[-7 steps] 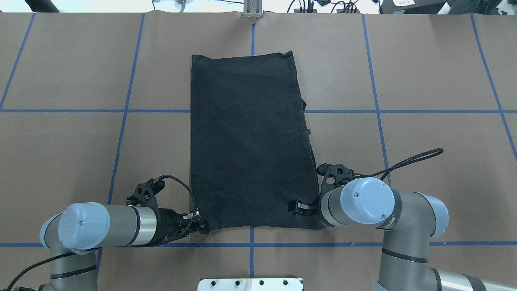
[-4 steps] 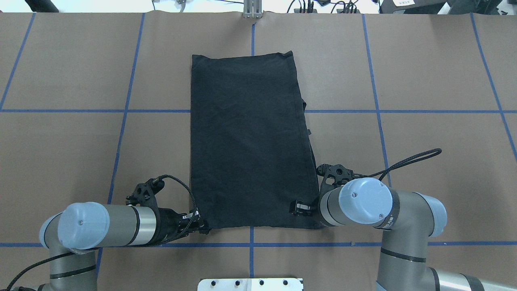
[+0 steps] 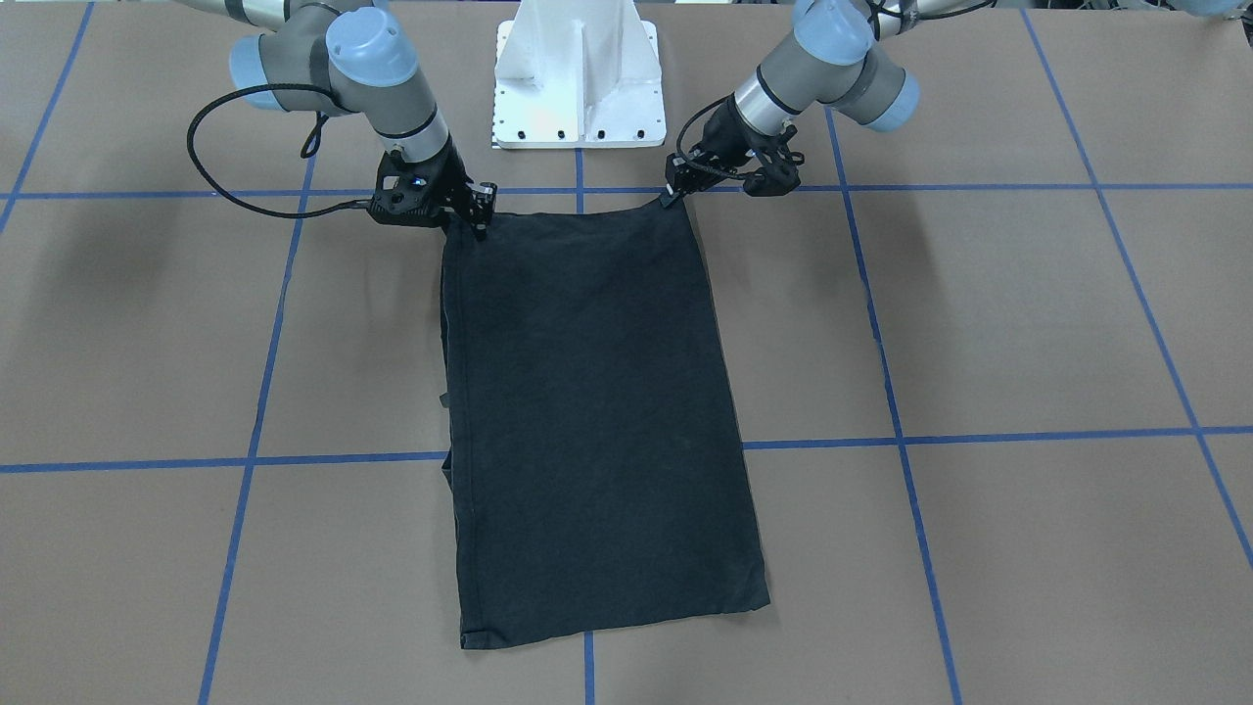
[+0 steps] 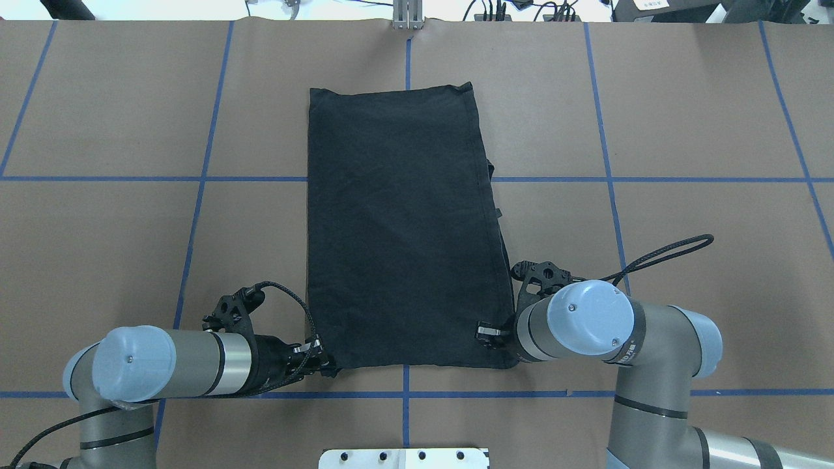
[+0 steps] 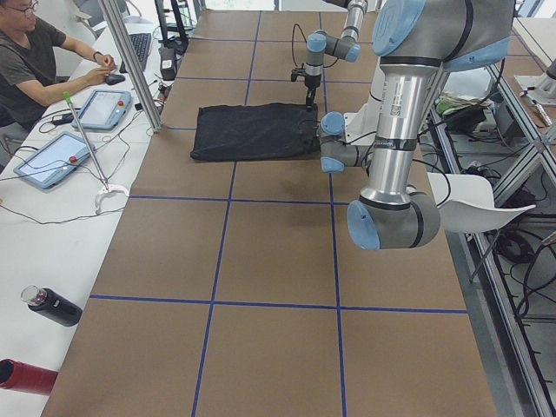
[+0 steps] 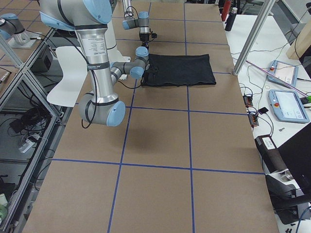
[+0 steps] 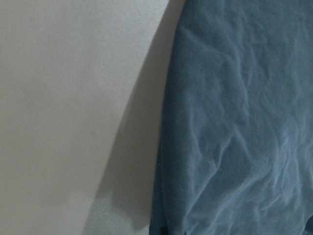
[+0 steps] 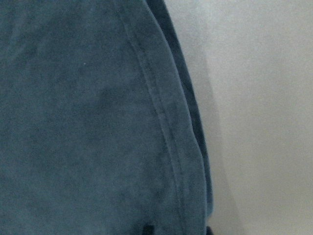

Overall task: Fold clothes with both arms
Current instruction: 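Grasp both near hem corners firmly with both grippers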

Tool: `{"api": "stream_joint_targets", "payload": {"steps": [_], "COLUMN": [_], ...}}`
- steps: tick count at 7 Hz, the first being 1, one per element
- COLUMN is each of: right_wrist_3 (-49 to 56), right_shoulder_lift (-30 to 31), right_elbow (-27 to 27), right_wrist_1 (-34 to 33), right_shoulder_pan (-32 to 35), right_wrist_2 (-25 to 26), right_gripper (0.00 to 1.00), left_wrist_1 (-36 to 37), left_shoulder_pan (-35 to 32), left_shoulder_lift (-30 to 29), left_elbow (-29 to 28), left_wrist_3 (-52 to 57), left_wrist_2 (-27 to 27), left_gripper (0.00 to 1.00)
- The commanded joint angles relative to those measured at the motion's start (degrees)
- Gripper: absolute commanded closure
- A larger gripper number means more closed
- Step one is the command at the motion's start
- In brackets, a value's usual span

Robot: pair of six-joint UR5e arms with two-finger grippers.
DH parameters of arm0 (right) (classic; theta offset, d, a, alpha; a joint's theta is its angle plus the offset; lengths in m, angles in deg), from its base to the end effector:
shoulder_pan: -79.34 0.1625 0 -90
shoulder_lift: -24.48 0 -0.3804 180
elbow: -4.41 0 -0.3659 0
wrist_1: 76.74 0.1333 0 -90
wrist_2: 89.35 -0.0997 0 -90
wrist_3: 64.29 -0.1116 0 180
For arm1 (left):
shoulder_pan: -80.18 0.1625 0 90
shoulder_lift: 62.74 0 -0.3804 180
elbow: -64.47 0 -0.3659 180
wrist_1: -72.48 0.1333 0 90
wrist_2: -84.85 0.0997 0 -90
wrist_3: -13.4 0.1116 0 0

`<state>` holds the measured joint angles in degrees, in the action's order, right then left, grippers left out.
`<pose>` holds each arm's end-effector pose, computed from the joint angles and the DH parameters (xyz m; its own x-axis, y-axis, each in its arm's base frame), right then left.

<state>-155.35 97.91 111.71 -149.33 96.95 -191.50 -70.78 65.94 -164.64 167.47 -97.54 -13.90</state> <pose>-0.5003 -0.2740 0.3136 0.5935 0.2074 0.7776 -0.1502 0.9778 -0.1461 0.4936 -0.2453 0.3057 0.1504 -0.4026 -0.9029 0.1634 0.9109 -0.3789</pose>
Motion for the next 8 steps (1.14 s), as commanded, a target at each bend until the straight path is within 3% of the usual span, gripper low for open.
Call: {"api": "stream_joint_targets", "payload": {"steps": [1,4,8], "right_wrist_3": [0.0,-0.62,-0.35], "right_shoulder_lift": [-0.73,-1.53,1.35], "right_elbow": [0.02,0.54,3.35], "right_wrist_1": [-0.01,0.78,0.96], "right_shoulder_pan": [0.14,0.58,0.94], "right_wrist_2": [-0.16,-0.33,-15.5], "right_gripper": [0.99,1.0,1.0], "left_wrist_1": [0.08,0.0,0.35], "left_shoulder_pan": [0.0,-0.26,0.7], "left_shoulder_lift": [0.03,0.38,4.69], "left_elbow": [0.0,0.7,7.04], "left_wrist_3": [0.02,0.02,0.02], "left_wrist_2": [0.04,-0.05,-1.7], "left_gripper": [1.0,1.0,1.0]}}
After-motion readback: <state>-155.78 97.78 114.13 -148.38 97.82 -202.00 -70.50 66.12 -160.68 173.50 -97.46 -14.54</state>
